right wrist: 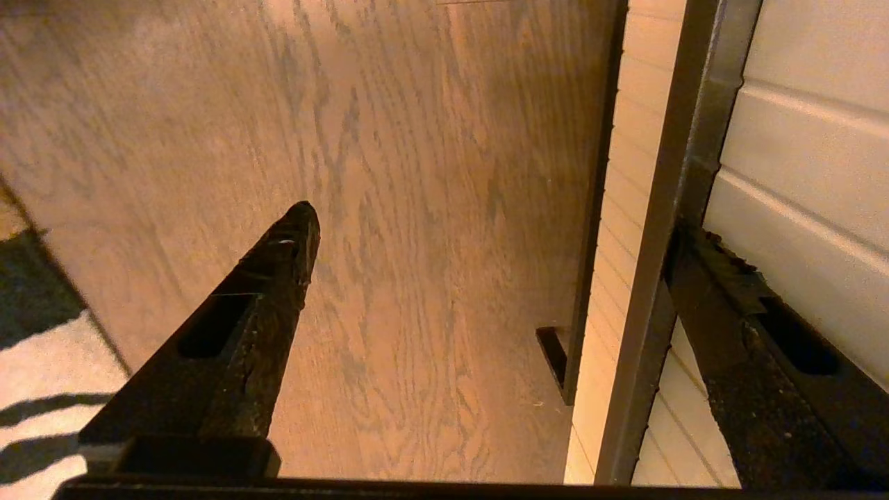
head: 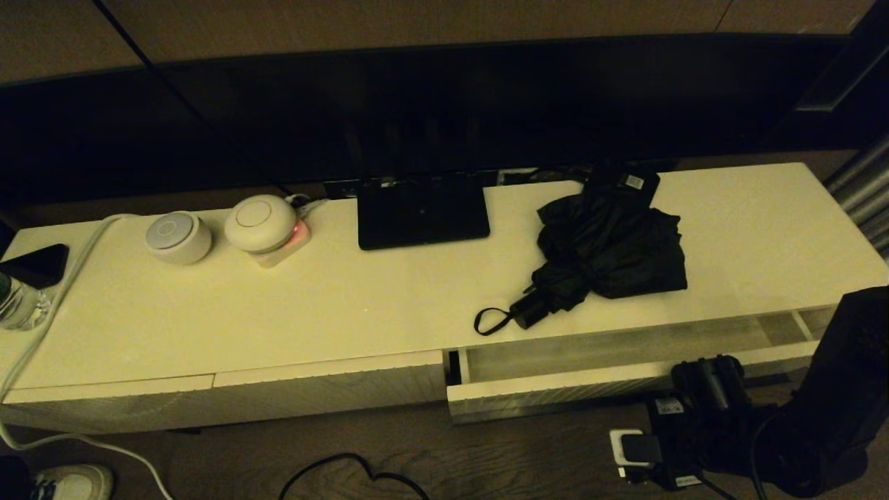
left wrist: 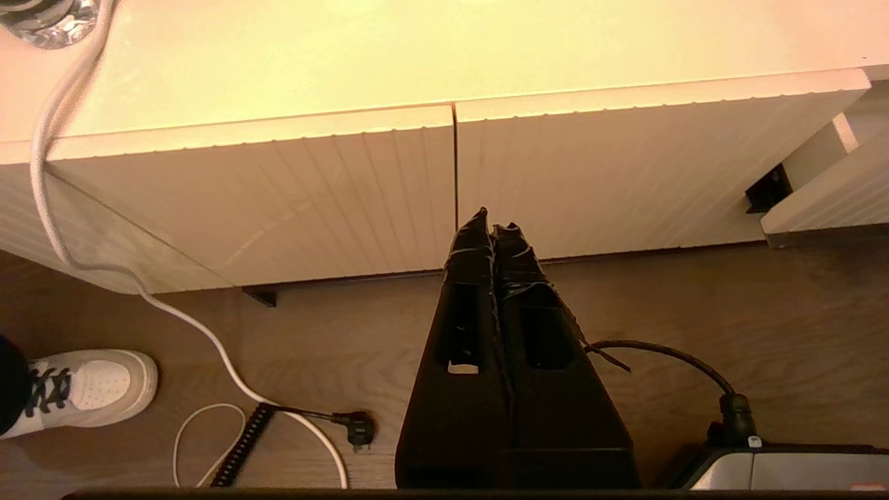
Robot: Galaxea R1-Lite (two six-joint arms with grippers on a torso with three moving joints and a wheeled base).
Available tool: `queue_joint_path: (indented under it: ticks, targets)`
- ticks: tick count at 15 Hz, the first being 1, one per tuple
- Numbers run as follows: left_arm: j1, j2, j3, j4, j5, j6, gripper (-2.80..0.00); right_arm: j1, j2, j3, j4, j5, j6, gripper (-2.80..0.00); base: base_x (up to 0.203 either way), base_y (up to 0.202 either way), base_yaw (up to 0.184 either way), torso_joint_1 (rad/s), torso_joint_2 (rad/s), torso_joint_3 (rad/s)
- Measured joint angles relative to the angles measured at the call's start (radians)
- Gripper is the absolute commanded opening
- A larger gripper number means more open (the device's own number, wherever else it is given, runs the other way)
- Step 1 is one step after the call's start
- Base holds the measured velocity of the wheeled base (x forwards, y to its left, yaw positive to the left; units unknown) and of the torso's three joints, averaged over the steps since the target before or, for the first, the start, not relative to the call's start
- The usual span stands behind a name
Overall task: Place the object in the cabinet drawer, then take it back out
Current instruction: Open the drawer
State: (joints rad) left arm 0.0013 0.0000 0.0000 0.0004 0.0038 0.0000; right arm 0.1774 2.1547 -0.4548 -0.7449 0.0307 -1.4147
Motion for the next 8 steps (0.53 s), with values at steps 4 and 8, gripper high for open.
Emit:
queue_joint_path:
  ticks: [4,8]
  targets:
    - [0.0,0.0,0.0,0.0,0.0,0.0,-2.8,0.0,0.002,0.116,-0.092,0.004,0.001,0.0,0.0,0.0,0.0,0.0,0.0,0.0]
    - [0.0,0.0,0.0,0.0,0.0,0.0,-2.8,-0.006,-0.007,0.229,-0.168,0.004,0.005,0.0,0.0,0.0,0.0,0.0,0.0,0.0]
